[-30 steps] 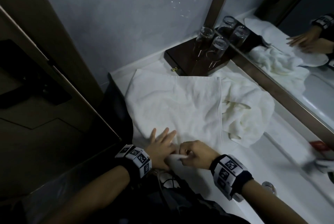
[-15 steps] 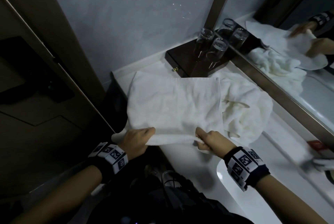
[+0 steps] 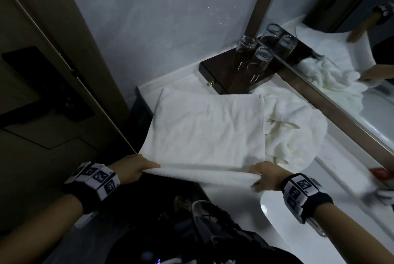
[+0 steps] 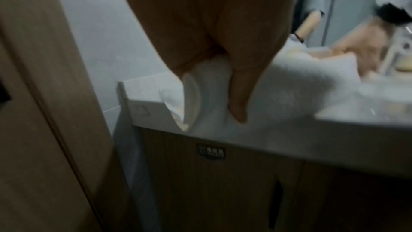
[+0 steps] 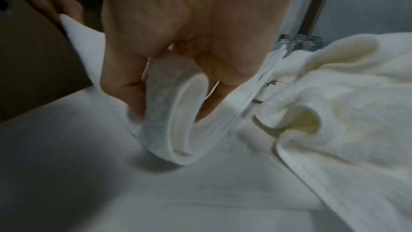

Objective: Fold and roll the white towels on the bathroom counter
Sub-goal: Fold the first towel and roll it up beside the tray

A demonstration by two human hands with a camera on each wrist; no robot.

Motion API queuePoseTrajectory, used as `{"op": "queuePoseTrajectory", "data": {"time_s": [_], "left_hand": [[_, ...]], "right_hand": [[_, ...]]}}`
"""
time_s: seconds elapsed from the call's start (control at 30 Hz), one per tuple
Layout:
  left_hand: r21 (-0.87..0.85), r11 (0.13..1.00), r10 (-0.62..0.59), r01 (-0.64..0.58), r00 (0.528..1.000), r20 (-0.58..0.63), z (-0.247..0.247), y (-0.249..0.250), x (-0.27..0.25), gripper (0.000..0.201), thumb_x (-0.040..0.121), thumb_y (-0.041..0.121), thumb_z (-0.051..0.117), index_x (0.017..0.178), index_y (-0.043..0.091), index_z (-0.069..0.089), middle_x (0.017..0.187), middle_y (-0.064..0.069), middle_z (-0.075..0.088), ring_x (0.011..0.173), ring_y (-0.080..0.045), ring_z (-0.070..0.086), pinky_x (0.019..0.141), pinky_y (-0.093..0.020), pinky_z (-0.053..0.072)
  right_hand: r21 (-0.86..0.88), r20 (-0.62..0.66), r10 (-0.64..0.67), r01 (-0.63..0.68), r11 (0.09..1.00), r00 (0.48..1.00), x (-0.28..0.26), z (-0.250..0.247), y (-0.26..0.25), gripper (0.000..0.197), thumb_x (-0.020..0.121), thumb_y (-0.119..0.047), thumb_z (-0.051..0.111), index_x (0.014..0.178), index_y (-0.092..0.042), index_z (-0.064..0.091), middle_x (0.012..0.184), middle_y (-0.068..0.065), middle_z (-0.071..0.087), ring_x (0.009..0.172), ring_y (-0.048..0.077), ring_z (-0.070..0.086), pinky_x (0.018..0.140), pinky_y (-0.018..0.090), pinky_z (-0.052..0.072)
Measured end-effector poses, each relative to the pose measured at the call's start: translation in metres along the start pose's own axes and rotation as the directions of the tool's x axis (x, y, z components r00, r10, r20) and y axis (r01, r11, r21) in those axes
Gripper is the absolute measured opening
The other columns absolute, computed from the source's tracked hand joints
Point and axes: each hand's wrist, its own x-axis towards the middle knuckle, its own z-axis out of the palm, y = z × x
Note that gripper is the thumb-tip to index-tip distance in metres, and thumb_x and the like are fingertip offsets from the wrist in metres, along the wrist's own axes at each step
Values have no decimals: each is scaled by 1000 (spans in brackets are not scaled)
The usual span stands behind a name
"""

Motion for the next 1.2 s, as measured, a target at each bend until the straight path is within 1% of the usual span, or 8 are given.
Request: {"op": "queuePoseTrajectory", "data": {"time_s": [0.13,0.23,0.37,0.5,0.67,0.77,1.0,1.2], "left_hand": [[-141,989,43,-36,998,46,-21,-1,-2,18,84,-3,52,73,7,60,79,-4,68,78,-1,61,70,-19,41],[-239,970,60,-41,996,71,-38,-4,-3,23,81,-1,61,62,8,52,58,9,50,56,7,50,60,-14,35],[-482,872,30,-91,991,-133,-60,-14,-4,11,82,6,67,72,9,68,62,10,63,65,7,56,61,-10,42],[-538,836,-117,-111,921,-371,-79,-25,16,12,81,11,68,74,21,68,64,16,67,62,10,57,59,-5,42],[-525,848,-270,-75,791,-549,-90,-30,63,4,81,15,70,81,14,66,75,-3,63,70,-10,53,59,-4,40],[-527,850,-309,-21,790,-530,-100,-25,95,11,84,14,65,84,3,63,81,-14,61,77,-21,53,70,-22,43],[-389,916,-345,102,693,-633,-118,-19,136,17,89,12,58,88,-4,61,86,-25,64,77,-28,56,71,-29,40],[-324,910,-395,257,772,-497,-112,-29,161,18,89,5,53,105,-1,57,104,-26,60,95,-35,57,83,-38,45]], "right_hand": [[292,81,81,-101,951,993,-1,-6,9,10,68,-14,67,61,-21,67,54,-15,64,55,0,62,51,10,47],[418,146,38,-97,903,989,-2,-13,19,21,76,-12,70,63,-27,66,58,-21,63,58,-10,60,55,4,42],[629,-17,67,-42,777,998,-2,-23,35,4,83,-15,68,83,-18,71,83,-2,71,76,7,66,70,17,49],[825,-266,258,81,559,929,7,-35,39,8,84,-21,68,78,-16,67,56,-9,66,53,9,62,47,17,47],[723,-550,432,149,675,715,43,-53,28,29,87,-29,63,61,-24,52,62,-8,52,63,11,48,59,6,36],[680,-601,439,138,720,668,63,-62,24,24,90,-24,60,86,0,59,74,10,59,75,26,54,65,28,33],[612,-680,464,90,786,568,95,-79,28,23,94,-22,52,90,1,51,73,19,59,70,30,54,63,30,32],[568,-662,474,-25,823,581,104,-78,27,32,90,-28,58,109,-6,46,93,19,65,84,38,62,64,32,37]]}}
